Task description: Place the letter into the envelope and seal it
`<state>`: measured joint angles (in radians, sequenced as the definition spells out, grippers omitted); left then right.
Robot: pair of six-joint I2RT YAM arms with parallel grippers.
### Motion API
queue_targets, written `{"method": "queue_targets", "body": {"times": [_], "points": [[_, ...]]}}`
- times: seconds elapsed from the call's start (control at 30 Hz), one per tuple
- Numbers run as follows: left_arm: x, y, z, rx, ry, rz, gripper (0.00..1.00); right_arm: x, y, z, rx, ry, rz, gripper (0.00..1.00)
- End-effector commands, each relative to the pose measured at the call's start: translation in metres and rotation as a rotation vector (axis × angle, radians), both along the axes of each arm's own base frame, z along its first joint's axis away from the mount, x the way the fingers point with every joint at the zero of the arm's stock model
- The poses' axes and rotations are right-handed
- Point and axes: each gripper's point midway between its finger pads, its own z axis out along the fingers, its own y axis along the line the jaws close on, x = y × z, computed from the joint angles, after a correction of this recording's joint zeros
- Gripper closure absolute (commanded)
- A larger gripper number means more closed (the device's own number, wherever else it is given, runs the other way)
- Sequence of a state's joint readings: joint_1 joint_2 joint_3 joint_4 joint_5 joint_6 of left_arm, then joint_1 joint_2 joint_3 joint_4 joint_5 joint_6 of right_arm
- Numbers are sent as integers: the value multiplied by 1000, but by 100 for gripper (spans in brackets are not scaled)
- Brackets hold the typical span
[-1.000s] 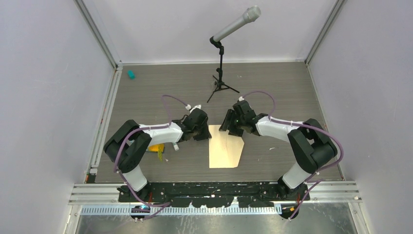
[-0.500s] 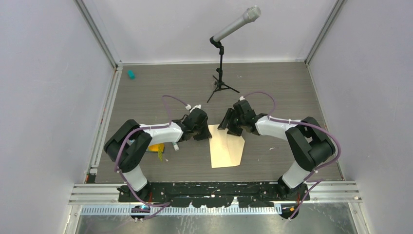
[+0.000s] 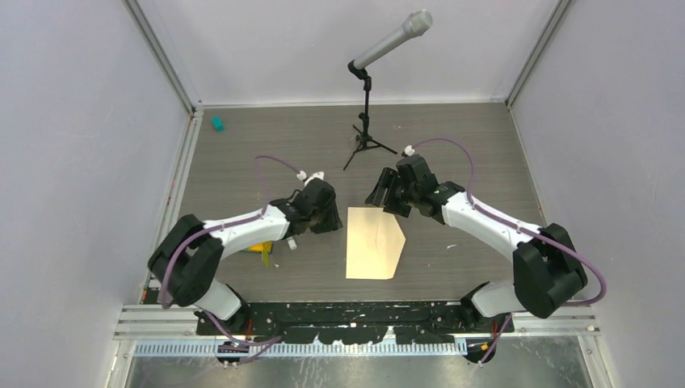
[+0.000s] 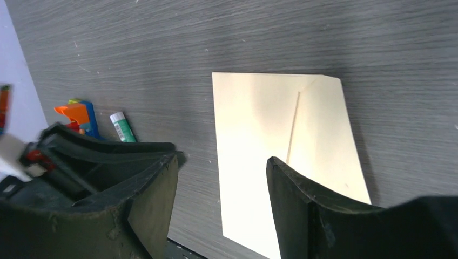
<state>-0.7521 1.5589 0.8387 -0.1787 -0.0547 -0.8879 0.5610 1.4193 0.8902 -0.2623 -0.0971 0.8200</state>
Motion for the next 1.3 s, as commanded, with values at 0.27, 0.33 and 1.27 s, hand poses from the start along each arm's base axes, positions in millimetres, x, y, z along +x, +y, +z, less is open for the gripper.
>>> {"method": "queue_targets", "body": {"times": [0.27, 0.33, 1.27], "points": [[-20, 140, 41, 349, -86, 321, 46, -25, -23, 4, -62, -16, 15, 34], [-21, 155, 36, 374, -68, 358, 45, -26, -23, 2, -60, -12, 17, 33], [12, 144, -32, 336, 73, 456, 69, -34, -28, 11, -44, -62, 29, 36]]}}
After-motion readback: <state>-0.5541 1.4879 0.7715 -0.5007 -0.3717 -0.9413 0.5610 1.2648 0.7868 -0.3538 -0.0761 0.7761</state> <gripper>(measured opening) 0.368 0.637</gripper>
